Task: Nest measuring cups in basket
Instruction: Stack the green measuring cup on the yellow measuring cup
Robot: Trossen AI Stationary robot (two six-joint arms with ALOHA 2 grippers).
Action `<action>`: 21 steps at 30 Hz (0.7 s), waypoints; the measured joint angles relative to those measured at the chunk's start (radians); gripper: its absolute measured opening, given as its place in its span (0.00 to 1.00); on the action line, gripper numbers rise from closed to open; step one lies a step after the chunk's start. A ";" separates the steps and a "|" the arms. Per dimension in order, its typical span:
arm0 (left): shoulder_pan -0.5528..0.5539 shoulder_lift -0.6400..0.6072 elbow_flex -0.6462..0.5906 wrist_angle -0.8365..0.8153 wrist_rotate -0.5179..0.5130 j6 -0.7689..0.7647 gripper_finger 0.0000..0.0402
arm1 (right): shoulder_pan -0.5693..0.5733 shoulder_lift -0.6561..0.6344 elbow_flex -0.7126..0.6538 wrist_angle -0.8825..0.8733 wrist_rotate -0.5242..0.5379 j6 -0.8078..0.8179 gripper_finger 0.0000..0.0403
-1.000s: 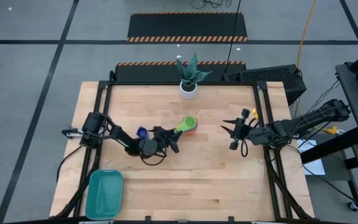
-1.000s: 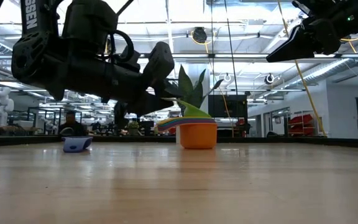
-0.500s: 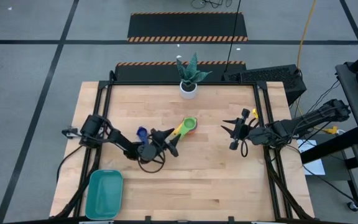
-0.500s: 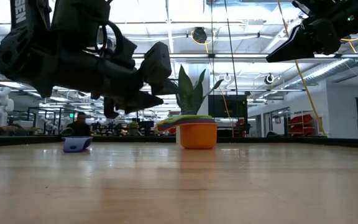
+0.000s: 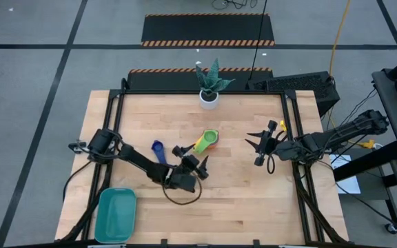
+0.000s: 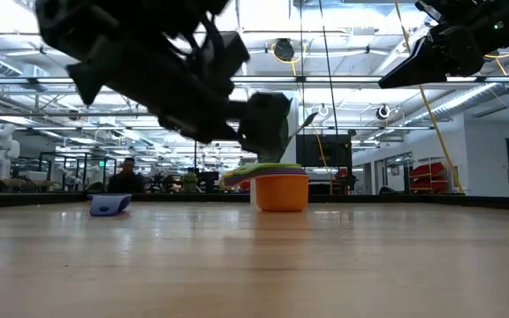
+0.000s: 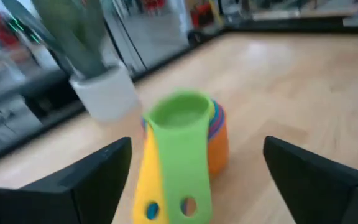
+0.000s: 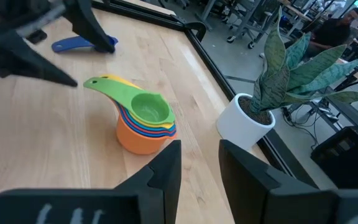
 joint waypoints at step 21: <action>0.178 0.000 0.004 -0.279 0.434 -0.308 0.67 | 0.000 0.000 0.000 -0.005 0.000 -0.003 0.25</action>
